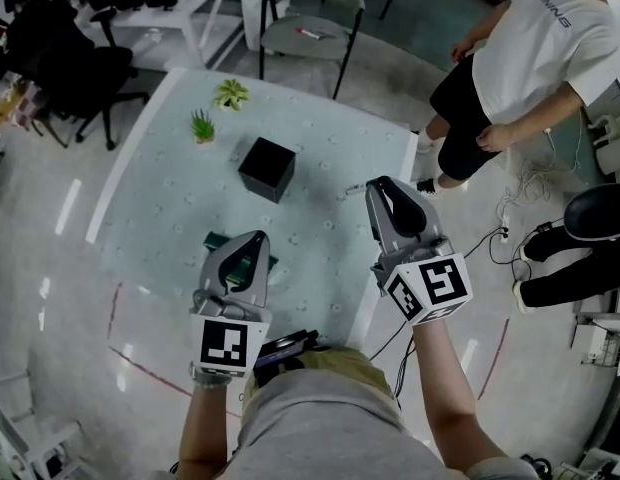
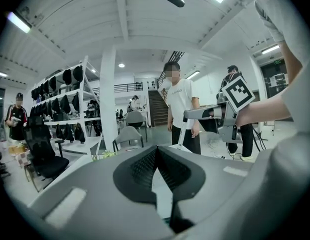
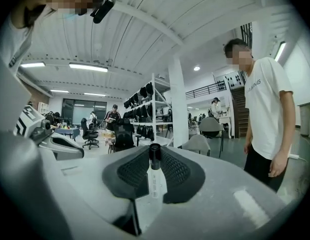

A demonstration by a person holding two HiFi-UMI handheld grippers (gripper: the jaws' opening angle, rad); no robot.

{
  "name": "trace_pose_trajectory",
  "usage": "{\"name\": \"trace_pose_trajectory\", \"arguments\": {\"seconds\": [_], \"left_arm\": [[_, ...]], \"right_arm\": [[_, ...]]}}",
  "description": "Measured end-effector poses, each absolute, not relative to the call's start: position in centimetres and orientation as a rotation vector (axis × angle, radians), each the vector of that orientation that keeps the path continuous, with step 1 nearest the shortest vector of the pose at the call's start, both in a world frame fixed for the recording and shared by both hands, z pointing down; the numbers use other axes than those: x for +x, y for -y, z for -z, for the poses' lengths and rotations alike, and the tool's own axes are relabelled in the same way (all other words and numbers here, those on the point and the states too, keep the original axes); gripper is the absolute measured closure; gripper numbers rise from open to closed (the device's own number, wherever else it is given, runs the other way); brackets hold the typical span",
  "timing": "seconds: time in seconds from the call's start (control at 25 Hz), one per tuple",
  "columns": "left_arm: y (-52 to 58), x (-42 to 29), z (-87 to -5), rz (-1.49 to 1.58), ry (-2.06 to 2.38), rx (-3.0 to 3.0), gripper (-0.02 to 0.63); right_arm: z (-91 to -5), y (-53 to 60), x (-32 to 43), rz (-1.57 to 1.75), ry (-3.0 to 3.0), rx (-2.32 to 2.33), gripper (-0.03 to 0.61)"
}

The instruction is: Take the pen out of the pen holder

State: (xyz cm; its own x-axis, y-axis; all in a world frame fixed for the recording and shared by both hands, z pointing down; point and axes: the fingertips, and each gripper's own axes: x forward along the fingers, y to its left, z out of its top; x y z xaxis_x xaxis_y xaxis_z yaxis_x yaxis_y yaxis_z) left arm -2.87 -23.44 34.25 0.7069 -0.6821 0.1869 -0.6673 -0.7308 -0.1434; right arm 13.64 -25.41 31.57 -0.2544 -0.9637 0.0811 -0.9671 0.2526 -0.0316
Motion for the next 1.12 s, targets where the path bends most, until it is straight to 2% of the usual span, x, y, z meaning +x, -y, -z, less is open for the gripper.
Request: {"name": "trace_pose_trajectory", "arguments": {"seconds": [1.12], "left_arm": [[21.4,-0.5,-34.8,0.413,-1.071,-2.849,0.6]], "right_arm": [[-34.9,18.3,15.4,-0.22,2.35,1.922,0.511]]}}
